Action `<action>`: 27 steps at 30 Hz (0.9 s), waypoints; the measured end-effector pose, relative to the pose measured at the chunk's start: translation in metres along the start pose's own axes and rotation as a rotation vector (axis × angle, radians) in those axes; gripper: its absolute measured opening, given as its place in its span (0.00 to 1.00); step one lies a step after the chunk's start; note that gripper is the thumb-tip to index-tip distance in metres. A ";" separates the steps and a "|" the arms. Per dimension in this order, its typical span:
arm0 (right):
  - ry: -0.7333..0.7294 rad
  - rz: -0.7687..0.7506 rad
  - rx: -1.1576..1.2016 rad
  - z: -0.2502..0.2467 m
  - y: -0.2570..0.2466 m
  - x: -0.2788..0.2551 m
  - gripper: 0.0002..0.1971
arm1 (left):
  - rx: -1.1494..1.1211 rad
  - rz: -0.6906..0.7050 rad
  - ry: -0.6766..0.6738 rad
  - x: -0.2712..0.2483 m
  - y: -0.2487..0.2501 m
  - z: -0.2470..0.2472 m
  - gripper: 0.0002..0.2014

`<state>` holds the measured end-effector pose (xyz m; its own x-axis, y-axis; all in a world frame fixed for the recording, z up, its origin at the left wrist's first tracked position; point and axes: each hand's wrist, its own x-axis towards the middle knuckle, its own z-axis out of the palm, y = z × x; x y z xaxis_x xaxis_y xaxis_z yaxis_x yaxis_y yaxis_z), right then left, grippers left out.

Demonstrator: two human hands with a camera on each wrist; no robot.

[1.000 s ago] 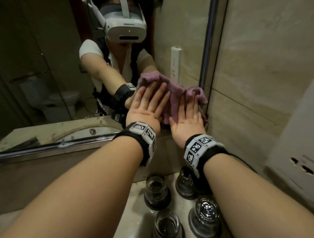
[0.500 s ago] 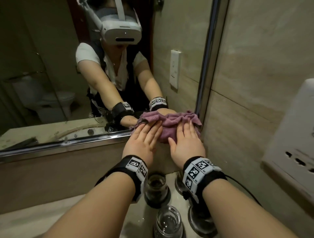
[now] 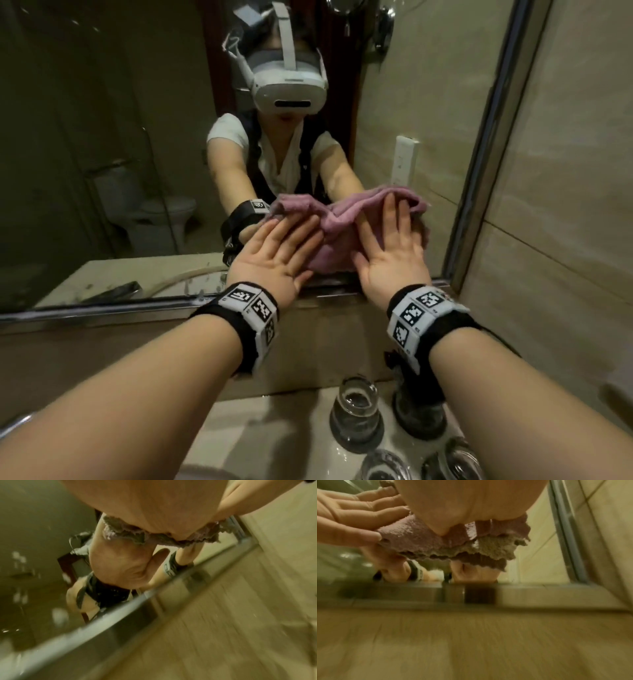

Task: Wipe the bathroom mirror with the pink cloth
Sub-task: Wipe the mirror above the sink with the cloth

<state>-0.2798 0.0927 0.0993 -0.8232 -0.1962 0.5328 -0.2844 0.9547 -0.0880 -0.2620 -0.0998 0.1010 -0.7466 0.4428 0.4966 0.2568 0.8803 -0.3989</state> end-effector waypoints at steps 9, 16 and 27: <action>0.305 -0.001 -0.001 -0.011 -0.005 0.046 0.38 | 0.113 0.012 0.100 0.041 -0.013 -0.055 0.28; 0.183 -0.027 -0.038 0.038 0.013 0.004 0.39 | 0.082 0.031 0.017 0.021 0.013 -0.033 0.24; -0.055 0.098 -0.121 0.060 0.051 -0.073 0.34 | -0.080 0.109 -0.327 -0.014 0.091 0.027 0.29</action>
<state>-0.2635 0.1425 0.0050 -0.8707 -0.1091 0.4797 -0.1424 0.9892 -0.0336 -0.2450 -0.0303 0.0373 -0.8661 0.4679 0.1761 0.3832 0.8474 -0.3675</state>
